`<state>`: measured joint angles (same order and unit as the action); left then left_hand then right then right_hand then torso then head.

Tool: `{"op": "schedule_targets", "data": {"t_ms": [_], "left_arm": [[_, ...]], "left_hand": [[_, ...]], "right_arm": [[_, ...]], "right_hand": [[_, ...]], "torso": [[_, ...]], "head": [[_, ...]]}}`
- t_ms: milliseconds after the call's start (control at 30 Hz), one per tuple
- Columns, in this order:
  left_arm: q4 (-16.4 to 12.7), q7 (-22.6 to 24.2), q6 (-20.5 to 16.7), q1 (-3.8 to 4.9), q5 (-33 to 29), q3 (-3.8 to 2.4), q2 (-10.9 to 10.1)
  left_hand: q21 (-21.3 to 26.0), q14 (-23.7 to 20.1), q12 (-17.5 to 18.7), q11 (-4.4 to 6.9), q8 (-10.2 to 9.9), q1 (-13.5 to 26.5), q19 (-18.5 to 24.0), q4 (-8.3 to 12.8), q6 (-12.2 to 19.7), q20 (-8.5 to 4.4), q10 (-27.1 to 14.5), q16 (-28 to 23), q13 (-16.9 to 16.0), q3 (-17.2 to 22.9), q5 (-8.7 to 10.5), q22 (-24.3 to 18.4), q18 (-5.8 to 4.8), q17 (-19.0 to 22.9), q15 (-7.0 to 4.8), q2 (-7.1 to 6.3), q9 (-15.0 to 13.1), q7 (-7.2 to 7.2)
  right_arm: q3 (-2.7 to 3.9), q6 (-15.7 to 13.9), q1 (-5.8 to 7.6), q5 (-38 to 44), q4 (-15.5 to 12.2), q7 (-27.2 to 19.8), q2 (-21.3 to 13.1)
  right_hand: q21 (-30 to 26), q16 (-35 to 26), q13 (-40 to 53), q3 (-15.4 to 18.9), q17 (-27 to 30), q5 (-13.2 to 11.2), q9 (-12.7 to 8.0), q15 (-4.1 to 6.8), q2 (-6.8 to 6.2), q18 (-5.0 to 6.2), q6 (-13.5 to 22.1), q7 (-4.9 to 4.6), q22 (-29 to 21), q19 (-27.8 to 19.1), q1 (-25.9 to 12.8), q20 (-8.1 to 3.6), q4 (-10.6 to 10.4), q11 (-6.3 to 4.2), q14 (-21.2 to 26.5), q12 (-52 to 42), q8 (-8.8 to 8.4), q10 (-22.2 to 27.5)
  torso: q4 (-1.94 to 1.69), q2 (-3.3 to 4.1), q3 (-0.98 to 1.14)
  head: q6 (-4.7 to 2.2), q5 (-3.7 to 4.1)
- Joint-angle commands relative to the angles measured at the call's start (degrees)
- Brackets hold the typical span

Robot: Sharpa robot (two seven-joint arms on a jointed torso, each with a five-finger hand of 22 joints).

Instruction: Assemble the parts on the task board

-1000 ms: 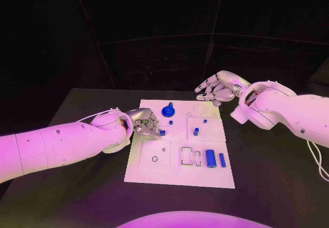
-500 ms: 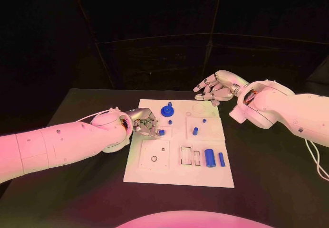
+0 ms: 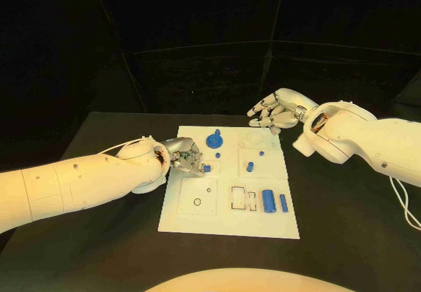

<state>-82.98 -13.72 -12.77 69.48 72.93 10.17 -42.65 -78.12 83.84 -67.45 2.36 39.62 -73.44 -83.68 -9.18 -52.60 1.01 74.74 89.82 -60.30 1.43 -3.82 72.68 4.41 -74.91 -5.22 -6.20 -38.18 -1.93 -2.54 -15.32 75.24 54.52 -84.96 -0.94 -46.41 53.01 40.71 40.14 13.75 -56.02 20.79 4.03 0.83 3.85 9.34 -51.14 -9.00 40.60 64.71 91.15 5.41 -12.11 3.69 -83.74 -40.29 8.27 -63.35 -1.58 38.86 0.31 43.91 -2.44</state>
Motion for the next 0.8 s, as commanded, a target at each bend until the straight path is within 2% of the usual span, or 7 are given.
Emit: {"op": "schedule_targets", "data": {"t_ms": [33,800], "left_arm": [[0.1,-0.6,0.5,0.07,0.1,-0.05,0.1],[0.0,-0.9,0.3,0.08,-0.9,-0.06,0.3]], "left_hand": [[-0.2,6.2,-0.4,-0.12,0.2,0.0,-0.6,-0.4,0.0,-0.27,0.4,0.2,-0.1,-0.1,-0.33,0.0,-0.75,-15.1,-0.36,0.60,-0.1,0.25],[-0.3,6.2,-0.7,-0.04,0.6,1.0,-0.7,-2.3,0.1,-0.41,0.6,0.2,-0.2,-1.2,-0.25,0.2,-0.77,-15.1,-0.46,0.93,-0.2,0.33]], "right_arm": [[0.04,-0.3,0.11,0.1,-0.1,-0.4,0.1],[0.04,-0.2,0.11,0.1,0.1,-0.5,0.3]], "right_hand": [[0.2,0.0,-0.1,-0.1,0.1,0.2,-0.1,0.13,0.07,-0.02,-0.3,0.08,0.1,0.2,0.5,-0.14,0.1,-0.17,-1.0,-0.1,0.28,-0.1],[0.2,-0.1,-0.1,-0.2,0.2,0.4,-0.1,0.11,0.04,-0.03,-0.3,0.08,0.1,0.2,0.4,-0.13,-0.1,-0.16,-0.9,-0.1,0.28,-0.1]], "torso": [[-0.01,-0.03,0.01],[-0.03,-0.04,0.01]], "head": [[0.07,-0.02],[0.21,-0.06]]}}
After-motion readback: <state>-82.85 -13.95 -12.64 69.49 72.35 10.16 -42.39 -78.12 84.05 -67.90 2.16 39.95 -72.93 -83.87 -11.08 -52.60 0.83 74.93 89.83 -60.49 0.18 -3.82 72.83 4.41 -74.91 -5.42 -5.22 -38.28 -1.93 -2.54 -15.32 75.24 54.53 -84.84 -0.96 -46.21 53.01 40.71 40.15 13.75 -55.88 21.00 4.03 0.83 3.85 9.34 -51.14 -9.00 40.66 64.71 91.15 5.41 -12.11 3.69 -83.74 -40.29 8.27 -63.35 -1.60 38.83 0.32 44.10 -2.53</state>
